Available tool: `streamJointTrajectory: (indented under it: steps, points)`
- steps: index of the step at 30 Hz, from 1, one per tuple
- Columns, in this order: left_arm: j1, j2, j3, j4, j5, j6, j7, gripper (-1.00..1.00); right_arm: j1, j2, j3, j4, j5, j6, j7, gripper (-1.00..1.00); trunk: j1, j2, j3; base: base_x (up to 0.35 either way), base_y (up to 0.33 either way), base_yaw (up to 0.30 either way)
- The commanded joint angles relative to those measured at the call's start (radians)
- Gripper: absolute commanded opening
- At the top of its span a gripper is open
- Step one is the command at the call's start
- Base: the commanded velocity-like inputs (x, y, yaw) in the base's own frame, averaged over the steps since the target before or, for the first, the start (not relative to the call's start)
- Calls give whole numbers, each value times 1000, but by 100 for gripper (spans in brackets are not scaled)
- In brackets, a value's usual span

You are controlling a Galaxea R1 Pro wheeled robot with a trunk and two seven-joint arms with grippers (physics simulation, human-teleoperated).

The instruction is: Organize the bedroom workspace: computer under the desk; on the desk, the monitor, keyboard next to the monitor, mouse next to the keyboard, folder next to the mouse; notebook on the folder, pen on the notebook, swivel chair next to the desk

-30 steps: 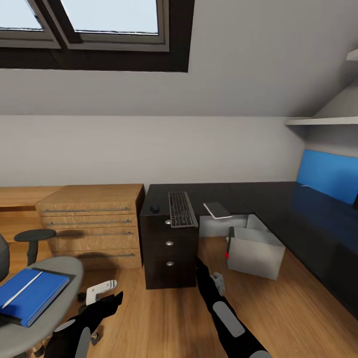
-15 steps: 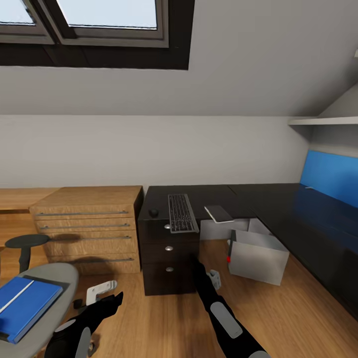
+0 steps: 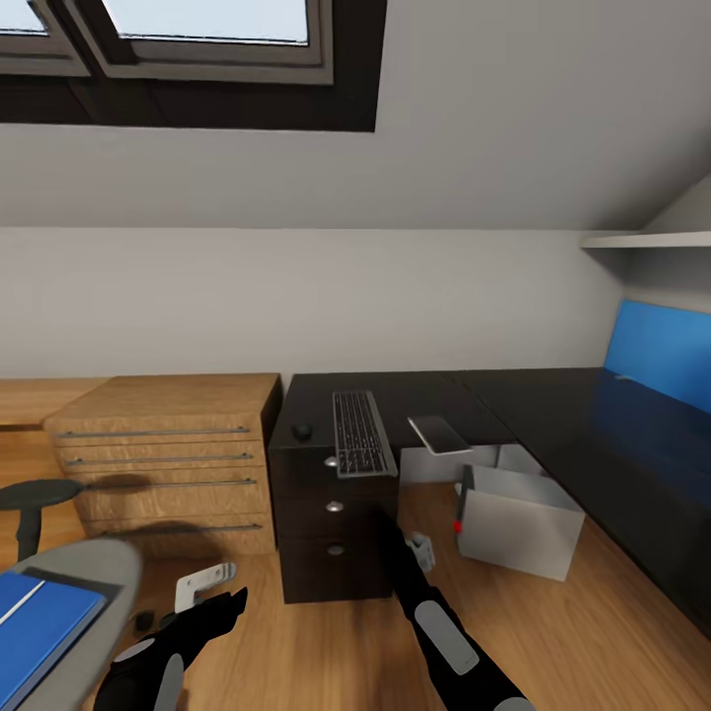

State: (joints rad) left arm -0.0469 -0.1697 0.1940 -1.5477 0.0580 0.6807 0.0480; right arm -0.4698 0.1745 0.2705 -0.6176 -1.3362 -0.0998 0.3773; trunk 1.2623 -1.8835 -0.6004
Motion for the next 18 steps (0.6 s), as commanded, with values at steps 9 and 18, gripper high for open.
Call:
streamJointTrajectory:
  steps: [9,18]
  points:
    - [-1,1,2,-3,9,6,4,100,-1,0,-1,4,-13,-1,-1,100,0,0,-1,196,0,0]
    - [-1,1,2,-6,10,8,4,100,-1,0,-2,6,-17,0,-4,100,0,0,-1,180,4,0]
